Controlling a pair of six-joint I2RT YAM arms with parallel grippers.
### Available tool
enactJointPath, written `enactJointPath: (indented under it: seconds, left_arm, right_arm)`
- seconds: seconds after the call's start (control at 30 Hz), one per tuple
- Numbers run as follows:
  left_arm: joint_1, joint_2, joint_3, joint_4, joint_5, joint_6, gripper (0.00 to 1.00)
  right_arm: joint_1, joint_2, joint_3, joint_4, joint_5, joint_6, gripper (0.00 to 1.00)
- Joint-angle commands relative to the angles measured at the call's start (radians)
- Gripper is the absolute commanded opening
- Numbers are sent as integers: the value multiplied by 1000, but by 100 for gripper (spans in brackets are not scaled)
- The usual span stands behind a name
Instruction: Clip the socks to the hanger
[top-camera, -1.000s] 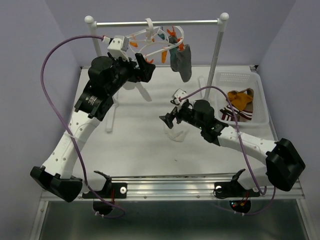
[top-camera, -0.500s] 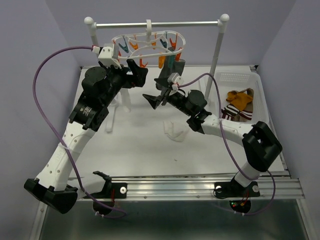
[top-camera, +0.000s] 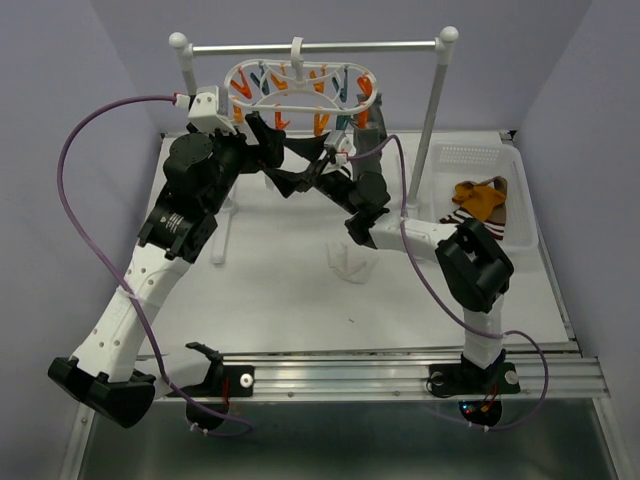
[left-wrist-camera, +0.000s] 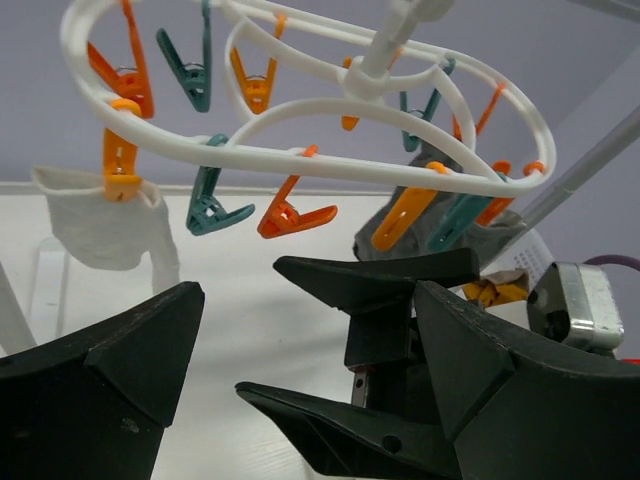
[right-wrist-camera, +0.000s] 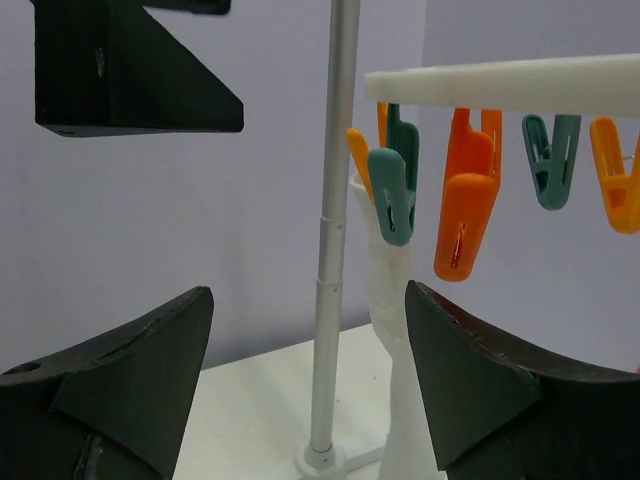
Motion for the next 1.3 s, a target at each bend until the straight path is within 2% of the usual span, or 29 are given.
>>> enactJointPath:
  seconds: [0.0,0.2,0.37,0.57,0.73,0.9,1.07,1.27]
  left_arm:
    - [-1,-13,41,38,-97,23,99]
    - [1,-19,25,7,-182,40,99]
    - [2,-90,-27,24,-208,41,99]
    - [25,-105,-58,3,-243,15,99]
    - [85,-102,-79,59,-94,50,99]
    - [139,-82,-53,78,55,90,99]
    - [145,-53,-53,104,225,170,99]
    - [145,-41,-70,124,286,219,99]
  right_arm:
    - [-2,-20,30,120,-2,2,83]
    - [-2,-57,-39,96,26,-7,85]
    - [-2,-107,-100,66,46,-21,85]
    - [-2,-205,-166,-130,125,-27,99]
    - [-11,-293,-244,-161,213,-38,100]
    - [-60,-305,-203,-260,268,-50,100]
    - [-98,-330,-197,-291,280,-49,100]
    - [-132,-354,-184,-331,313,-64,100]
